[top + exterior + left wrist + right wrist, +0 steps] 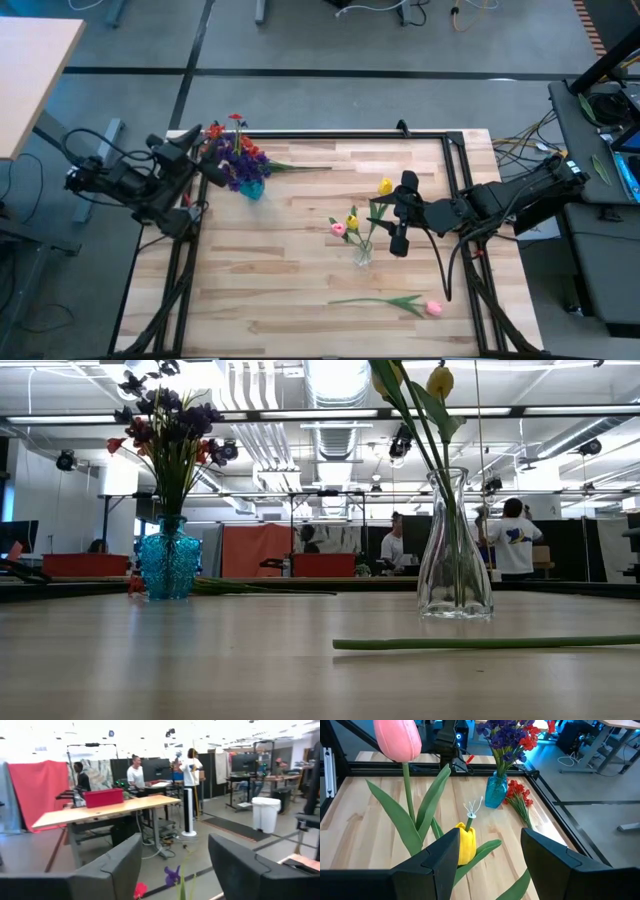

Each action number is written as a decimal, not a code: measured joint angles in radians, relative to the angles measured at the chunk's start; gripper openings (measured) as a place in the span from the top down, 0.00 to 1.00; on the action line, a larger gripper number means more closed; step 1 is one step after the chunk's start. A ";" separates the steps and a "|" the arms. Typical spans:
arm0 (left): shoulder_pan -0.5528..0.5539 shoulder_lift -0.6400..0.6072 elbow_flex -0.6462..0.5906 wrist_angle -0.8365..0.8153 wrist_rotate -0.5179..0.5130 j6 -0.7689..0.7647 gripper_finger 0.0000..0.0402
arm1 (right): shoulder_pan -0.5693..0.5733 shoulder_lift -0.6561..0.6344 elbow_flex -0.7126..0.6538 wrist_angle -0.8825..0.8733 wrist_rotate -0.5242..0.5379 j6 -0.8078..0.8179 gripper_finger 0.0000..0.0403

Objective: Sort flowers into vase by color
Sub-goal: Put the red flowers into the blue vase

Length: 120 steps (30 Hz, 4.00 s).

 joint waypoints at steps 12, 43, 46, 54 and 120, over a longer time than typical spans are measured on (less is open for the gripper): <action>0.101 0.004 0.158 -0.237 0.225 -0.077 0.83 | 0.000 0.000 0.000 0.013 0.000 -0.001 0.50; -0.080 0.066 0.393 -1.859 0.961 -1.508 1.00 | 0.000 -0.002 0.000 -0.004 -0.069 -0.001 0.50; -0.107 0.065 0.435 -1.878 0.948 -1.516 1.00 | 0.000 -0.002 0.000 -0.004 -0.069 -0.001 0.50; -0.118 0.068 0.513 -1.970 0.907 -1.538 1.00 | -0.079 -0.003 0.030 -0.010 0.032 0.024 0.50; -0.118 0.023 0.564 -2.046 0.590 -1.275 1.00 | -1.031 0.578 -0.429 1.001 -0.931 -0.147 0.50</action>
